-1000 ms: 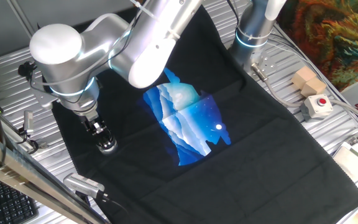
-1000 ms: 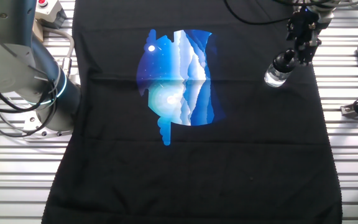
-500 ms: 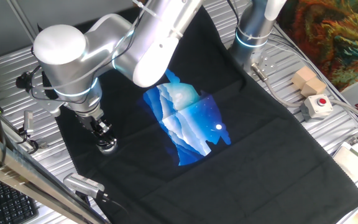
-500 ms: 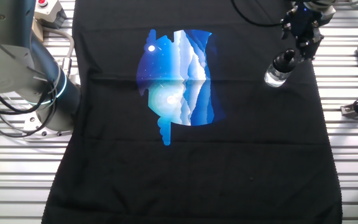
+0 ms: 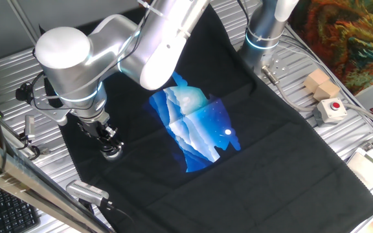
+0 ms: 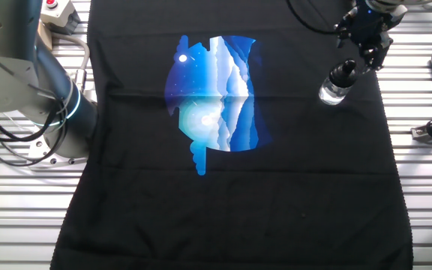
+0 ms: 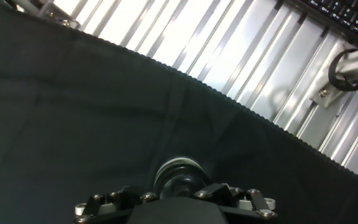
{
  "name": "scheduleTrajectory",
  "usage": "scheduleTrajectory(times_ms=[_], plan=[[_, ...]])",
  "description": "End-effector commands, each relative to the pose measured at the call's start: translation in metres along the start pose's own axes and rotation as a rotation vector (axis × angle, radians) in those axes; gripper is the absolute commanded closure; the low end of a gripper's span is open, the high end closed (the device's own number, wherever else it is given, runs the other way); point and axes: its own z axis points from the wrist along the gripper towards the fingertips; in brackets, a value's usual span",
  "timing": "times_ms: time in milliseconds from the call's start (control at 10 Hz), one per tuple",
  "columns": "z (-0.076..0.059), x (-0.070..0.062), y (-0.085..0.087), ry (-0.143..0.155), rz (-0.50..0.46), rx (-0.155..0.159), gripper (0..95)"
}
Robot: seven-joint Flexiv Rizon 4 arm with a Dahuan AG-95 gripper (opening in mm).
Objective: Screw the lid onto the jar
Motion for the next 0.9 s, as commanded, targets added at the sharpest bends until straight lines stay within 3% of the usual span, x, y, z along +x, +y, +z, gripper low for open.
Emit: scheduleTrajectory(times_ms=[100,400,900], plan=[[0.0011,0.0034,-0.0019,0.002,0.007,0.001,19.0],[0.0071,0.0113,-0.0034,-0.004,0.017,-0.004,19.0],[0.0096,0.013,-0.0038,-0.007,0.021,-0.005,19.0]])
